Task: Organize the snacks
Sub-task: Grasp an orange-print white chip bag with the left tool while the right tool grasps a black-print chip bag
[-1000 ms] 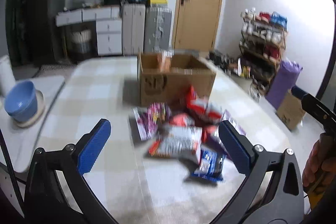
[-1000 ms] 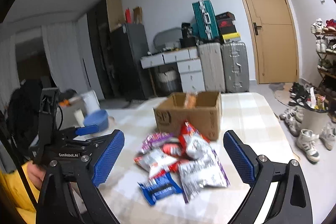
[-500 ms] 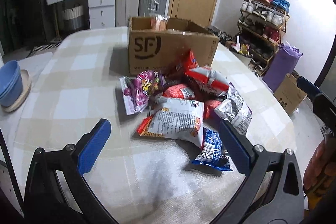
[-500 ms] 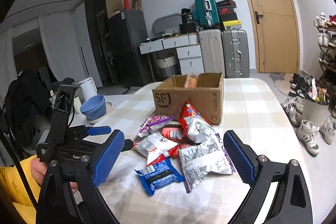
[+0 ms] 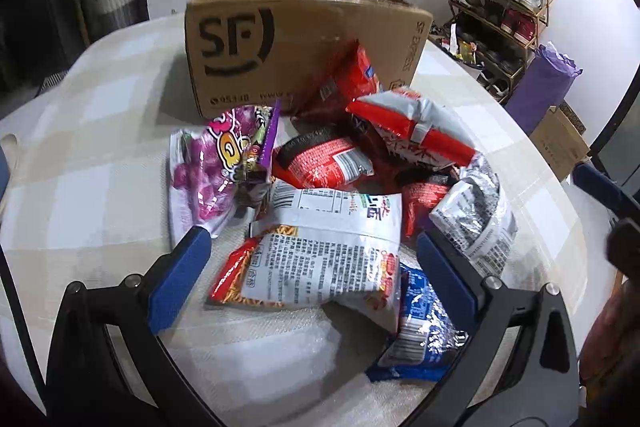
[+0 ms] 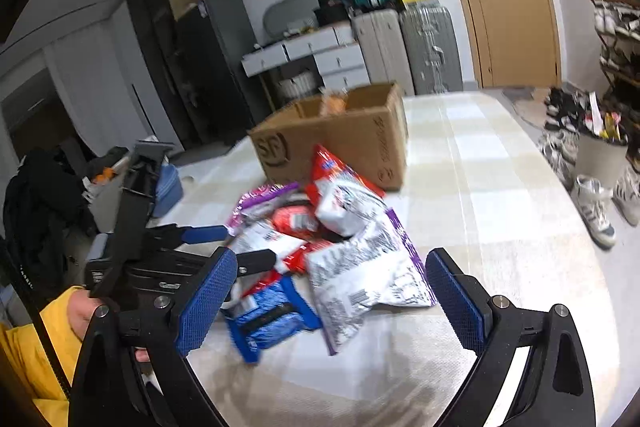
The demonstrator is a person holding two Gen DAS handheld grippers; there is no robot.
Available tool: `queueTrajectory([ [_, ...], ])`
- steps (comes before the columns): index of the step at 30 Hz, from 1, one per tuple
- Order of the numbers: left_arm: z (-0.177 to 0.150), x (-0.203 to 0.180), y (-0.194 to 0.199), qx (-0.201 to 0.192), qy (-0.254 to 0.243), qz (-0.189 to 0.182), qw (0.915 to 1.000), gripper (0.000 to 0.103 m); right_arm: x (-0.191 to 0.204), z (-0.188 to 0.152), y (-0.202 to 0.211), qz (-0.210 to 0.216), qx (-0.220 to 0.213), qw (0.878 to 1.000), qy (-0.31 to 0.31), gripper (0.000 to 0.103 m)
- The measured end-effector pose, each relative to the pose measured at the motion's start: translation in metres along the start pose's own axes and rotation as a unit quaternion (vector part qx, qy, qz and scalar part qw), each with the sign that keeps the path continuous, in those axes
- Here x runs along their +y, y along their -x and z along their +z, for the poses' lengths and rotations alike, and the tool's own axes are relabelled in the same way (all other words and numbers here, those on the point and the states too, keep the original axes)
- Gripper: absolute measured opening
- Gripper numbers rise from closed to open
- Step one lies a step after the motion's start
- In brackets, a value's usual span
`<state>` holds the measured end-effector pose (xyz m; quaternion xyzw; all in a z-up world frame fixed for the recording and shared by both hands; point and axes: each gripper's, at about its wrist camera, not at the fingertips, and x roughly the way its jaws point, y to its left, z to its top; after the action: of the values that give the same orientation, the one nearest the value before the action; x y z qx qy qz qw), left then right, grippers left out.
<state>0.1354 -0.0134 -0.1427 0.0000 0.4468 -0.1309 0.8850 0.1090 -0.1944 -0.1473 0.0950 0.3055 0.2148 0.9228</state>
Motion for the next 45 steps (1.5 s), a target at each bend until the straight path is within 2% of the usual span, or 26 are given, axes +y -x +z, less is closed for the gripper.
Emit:
queueTrajectory([
  [5,0.006,0.003,-0.025,0.016,0.001,-0.012,0.9998,0.100,-0.009,0.002,-0.031,-0.012,0.051,0.999,0.012,0.097],
  [8,0.009,0.009,-0.041,0.029,0.015,-0.032,0.9990,0.093,-0.010,0.003,-0.046,-0.022,0.067,0.997,0.024,0.097],
  [11,0.013,0.013,-0.048,0.023,0.027,-0.041,0.9985,0.087,-0.015,0.004,-0.060,-0.026,0.085,0.996,0.026,0.097],
  [16,0.022,0.011,-0.059,0.027,0.019,-0.049,0.9982,0.071,-0.017,0.003,-0.077,-0.026,0.111,0.993,0.032,0.097],
  [18,0.024,0.008,-0.060,0.027,0.015,-0.051,0.9982,0.068,-0.015,0.001,-0.081,-0.024,0.117,0.992,0.040,0.097],
  [22,0.025,-0.002,-0.064,0.025,-0.007,-0.042,0.9988,0.066,-0.010,-0.002,-0.093,-0.038,0.132,0.989,0.053,0.097],
  [27,0.024,0.000,-0.062,0.024,0.007,-0.049,0.9985,0.065,-0.011,-0.001,-0.099,-0.040,0.136,0.989,0.050,0.096],
  [32,0.022,-0.001,-0.062,0.023,0.015,-0.052,0.9983,0.064,-0.006,-0.007,-0.100,-0.041,0.144,0.986,0.067,0.087],
  [37,0.005,0.002,-0.049,0.022,0.014,-0.055,0.9982,0.064,-0.008,-0.008,-0.099,-0.040,0.144,0.987,0.064,0.069],
  [39,-0.009,0.008,-0.038,0.021,0.010,-0.058,0.9980,0.064,-0.010,-0.008,-0.098,-0.038,0.142,0.987,0.058,0.066],
  [43,-0.013,0.008,-0.037,0.021,0.014,-0.063,0.9977,0.064,-0.012,-0.008,-0.091,-0.031,0.131,0.990,0.047,0.057],
  [45,-0.014,0.009,-0.035,0.018,0.018,-0.064,0.9976,0.064,-0.011,-0.009,-0.087,-0.028,0.125,0.991,0.043,0.055],
])
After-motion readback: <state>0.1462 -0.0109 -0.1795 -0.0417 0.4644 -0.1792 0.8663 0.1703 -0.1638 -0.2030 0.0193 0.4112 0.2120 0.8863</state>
